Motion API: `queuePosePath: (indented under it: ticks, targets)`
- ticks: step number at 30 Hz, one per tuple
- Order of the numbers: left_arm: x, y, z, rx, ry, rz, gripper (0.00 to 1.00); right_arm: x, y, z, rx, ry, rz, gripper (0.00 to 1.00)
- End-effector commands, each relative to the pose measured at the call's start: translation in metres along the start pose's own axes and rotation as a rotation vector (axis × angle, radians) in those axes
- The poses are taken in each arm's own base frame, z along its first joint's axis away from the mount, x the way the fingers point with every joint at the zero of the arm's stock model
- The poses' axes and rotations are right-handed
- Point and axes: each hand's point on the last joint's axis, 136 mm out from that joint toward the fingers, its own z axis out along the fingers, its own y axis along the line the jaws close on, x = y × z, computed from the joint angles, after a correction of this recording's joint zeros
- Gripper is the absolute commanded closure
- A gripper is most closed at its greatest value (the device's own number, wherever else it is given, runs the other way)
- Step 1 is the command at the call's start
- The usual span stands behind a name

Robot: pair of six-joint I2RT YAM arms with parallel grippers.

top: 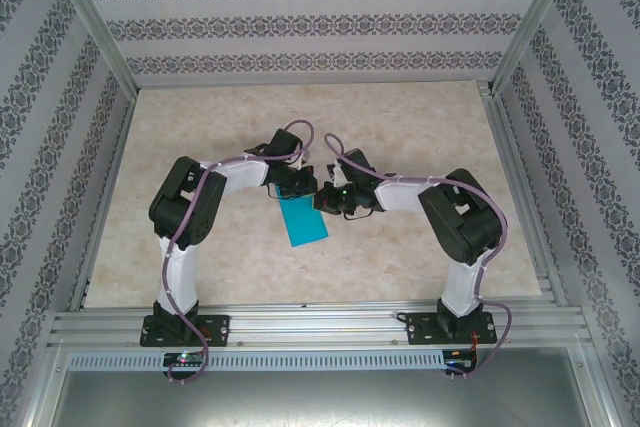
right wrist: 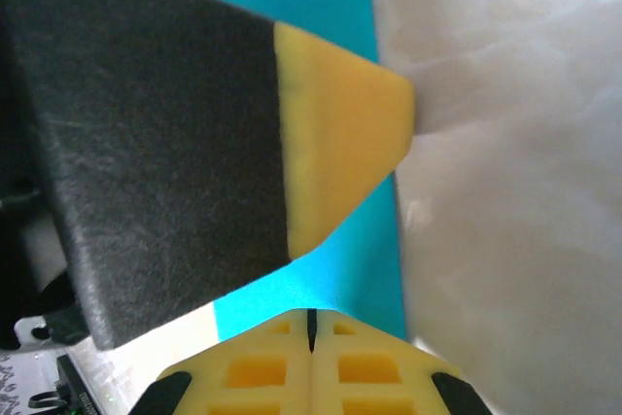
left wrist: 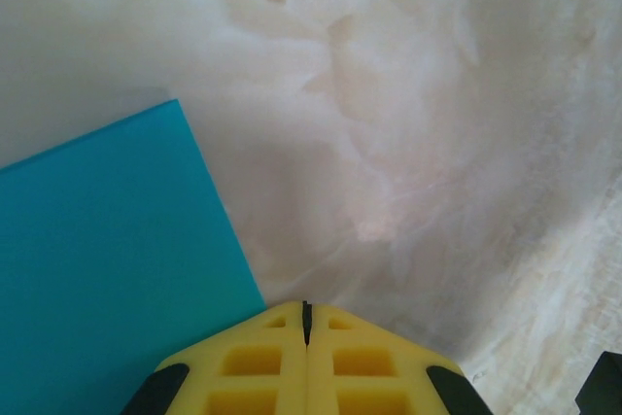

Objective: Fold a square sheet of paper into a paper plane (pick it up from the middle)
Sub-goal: Fold the square sheet of paper in half at the center of the table.

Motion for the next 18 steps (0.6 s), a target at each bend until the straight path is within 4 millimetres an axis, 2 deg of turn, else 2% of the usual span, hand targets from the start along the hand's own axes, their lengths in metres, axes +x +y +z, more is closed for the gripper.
queuePosePath:
  ticks: [1, 10, 14, 18]
  targets:
    - [0.007, 0.008, 0.006, -0.03, 0.027, 0.023, 1.0, -0.007, -0.006, 0.002, 0.03, -0.001, 0.003, 1.0]
    - [0.011, 0.012, 0.01, -0.002, 0.025, 0.064, 1.0, -0.003, -0.017, 0.01, 0.062, 0.029, 0.013, 1.0]
    - [0.007, -0.003, 0.003, 0.057, 0.0, 0.096, 1.0, 0.0, -0.024, 0.014, 0.083, 0.041, 0.021, 1.0]
    - [0.002, -0.019, -0.012, 0.108, -0.053, 0.138, 1.0, 0.002, -0.03, 0.016, 0.099, 0.05, 0.031, 1.0]
